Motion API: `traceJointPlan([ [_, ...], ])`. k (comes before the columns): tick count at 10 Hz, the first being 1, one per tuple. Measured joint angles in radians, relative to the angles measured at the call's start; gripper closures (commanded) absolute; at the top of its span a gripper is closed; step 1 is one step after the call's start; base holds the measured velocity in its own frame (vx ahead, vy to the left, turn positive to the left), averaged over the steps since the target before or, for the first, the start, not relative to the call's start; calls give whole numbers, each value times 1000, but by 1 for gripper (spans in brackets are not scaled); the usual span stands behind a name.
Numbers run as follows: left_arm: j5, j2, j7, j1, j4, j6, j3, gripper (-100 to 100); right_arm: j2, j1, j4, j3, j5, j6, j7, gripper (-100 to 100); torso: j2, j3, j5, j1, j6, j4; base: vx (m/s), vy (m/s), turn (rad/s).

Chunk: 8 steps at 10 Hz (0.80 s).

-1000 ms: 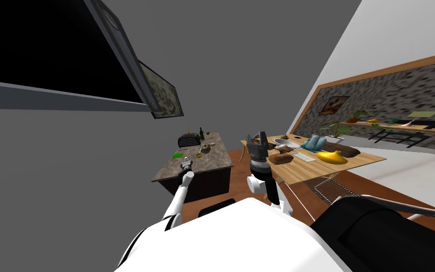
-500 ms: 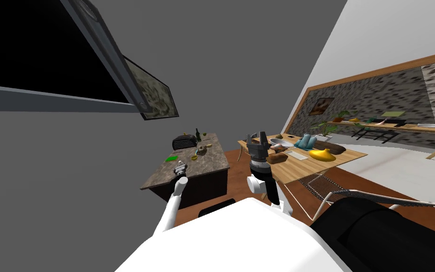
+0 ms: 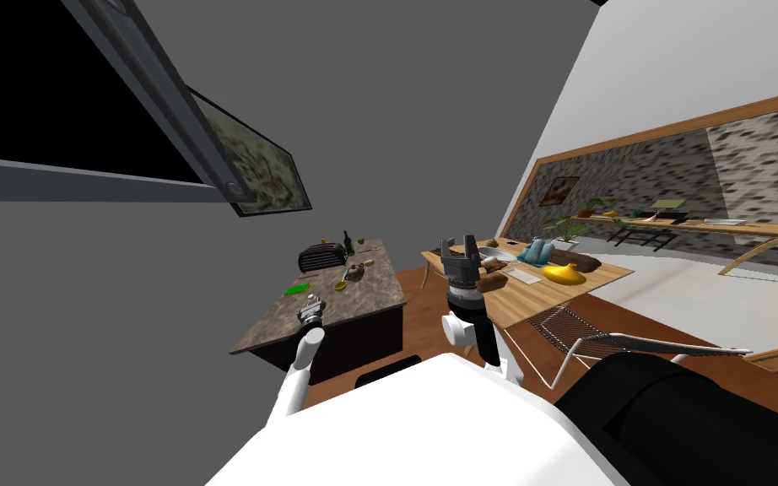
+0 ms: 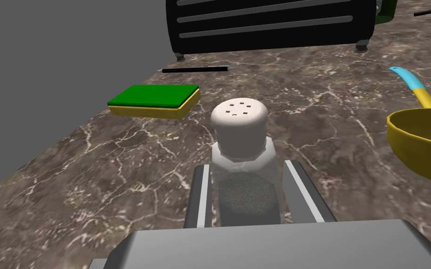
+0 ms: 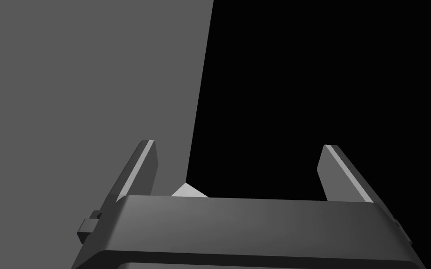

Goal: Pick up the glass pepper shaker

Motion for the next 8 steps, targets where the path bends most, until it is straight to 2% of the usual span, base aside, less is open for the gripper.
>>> traceJointPlan([
  [1,12,12,-1,26,-23,11,2,100,0,0,0,0,0,0,0,0,-1,-1,1,-1,2,-1,41,-48,-47],
  [4,32,16,-16,100,-119,49,16,100,0,0,0,0,0,0,0,0,0,-1,1,0,2,-1,23,-32,-53],
  [7,58,28,-28,186,-228,92,31,100,0,0,0,0,0,0,0,0,-2,-2,0,-2,2,-1,39,-44,-51],
  [8,58,29,-28,187,-231,93,31,0,0,0,0,0,0,0,0,0,-1,-1,1,0,2,-1,0,0,0],
])
